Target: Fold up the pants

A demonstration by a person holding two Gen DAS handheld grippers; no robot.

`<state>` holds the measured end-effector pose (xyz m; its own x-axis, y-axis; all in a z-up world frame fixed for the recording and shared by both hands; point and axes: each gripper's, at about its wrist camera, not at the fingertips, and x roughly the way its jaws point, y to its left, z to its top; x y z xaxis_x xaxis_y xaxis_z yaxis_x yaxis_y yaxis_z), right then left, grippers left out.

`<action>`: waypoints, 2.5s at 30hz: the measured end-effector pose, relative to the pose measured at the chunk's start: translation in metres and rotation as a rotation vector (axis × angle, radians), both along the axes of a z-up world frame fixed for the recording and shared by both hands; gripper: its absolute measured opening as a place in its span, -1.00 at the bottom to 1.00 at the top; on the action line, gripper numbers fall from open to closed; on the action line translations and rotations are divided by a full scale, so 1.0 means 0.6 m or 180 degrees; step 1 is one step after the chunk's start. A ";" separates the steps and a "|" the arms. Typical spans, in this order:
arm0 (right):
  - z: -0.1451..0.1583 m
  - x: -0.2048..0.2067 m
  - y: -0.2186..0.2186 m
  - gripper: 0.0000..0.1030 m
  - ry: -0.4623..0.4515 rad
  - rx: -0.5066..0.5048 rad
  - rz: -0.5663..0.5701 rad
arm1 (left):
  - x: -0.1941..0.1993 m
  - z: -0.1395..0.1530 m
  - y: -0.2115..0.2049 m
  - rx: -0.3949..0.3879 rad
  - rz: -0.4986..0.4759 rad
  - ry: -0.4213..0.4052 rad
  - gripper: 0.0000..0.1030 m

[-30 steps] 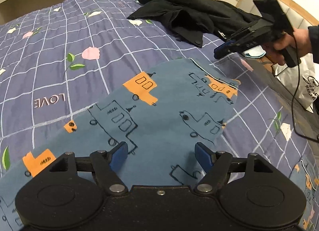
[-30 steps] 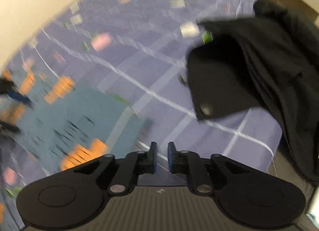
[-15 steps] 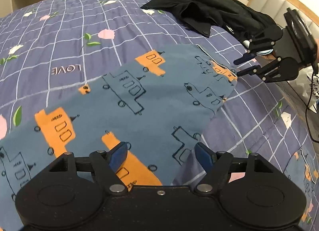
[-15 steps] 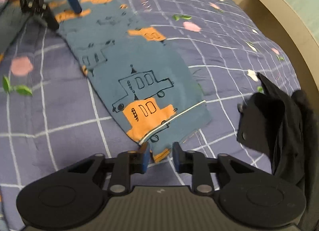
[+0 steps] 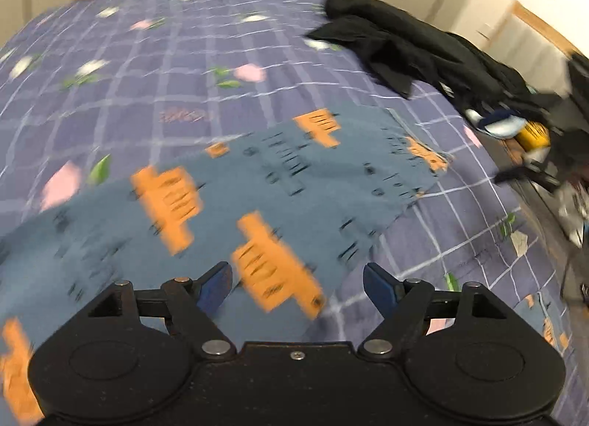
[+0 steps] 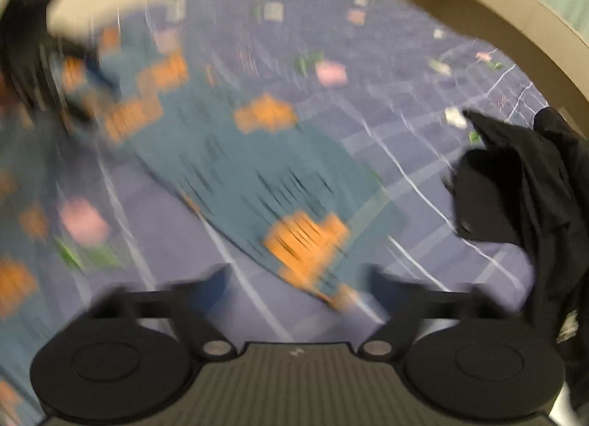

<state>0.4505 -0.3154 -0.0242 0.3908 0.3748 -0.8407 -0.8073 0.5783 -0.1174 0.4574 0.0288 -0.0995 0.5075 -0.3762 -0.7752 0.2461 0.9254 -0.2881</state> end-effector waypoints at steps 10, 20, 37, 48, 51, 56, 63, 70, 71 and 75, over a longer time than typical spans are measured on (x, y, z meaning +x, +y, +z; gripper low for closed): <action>0.089 -0.166 0.172 0.97 0.0608 0.0961 -0.0776 | -0.142 0.120 0.126 -0.0070 0.0658 0.0070 0.79; 0.290 -0.261 0.287 0.99 0.0208 0.0963 -0.1162 | -0.228 0.285 0.198 0.0127 0.0801 0.0001 0.85; 0.260 -0.193 0.393 0.99 0.0154 0.0277 0.0399 | -0.148 0.226 0.313 0.0486 0.0899 -0.0176 0.78; 0.078 0.010 0.463 0.61 0.0231 -0.0271 0.0774 | 0.023 0.018 0.394 0.0525 0.0461 0.0073 -0.10; 0.026 0.066 0.473 0.47 0.0186 -0.0449 0.0861 | 0.044 -0.007 0.399 0.0519 0.0330 0.0107 -0.10; -0.044 0.149 0.490 0.04 0.0388 -0.0709 0.1082 | 0.066 -0.028 0.392 0.0635 0.0130 0.0076 -0.08; -0.085 0.202 0.512 -0.11 0.0741 -0.0989 0.1556 | 0.069 -0.045 0.375 0.0541 -0.0314 0.0179 -0.56; -0.126 0.220 0.519 -0.98 0.1039 -0.1034 0.1596 | 0.061 -0.048 0.374 0.0546 -0.0169 0.0174 -0.97; -0.121 0.212 0.515 -0.98 0.0950 -0.1031 0.1637 | 0.058 -0.041 0.377 0.0524 -0.0118 0.0148 -0.97; -0.071 0.187 0.482 -0.98 0.0761 -0.0742 0.1518 | 0.039 -0.004 0.391 0.0433 0.0070 0.0003 -0.97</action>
<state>0.5627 -0.0260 -0.0668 0.0135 0.2573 -0.9662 -0.9919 0.1252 0.0195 0.4807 0.2635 -0.1021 0.5137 -0.2564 -0.8187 0.2250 0.9612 -0.1599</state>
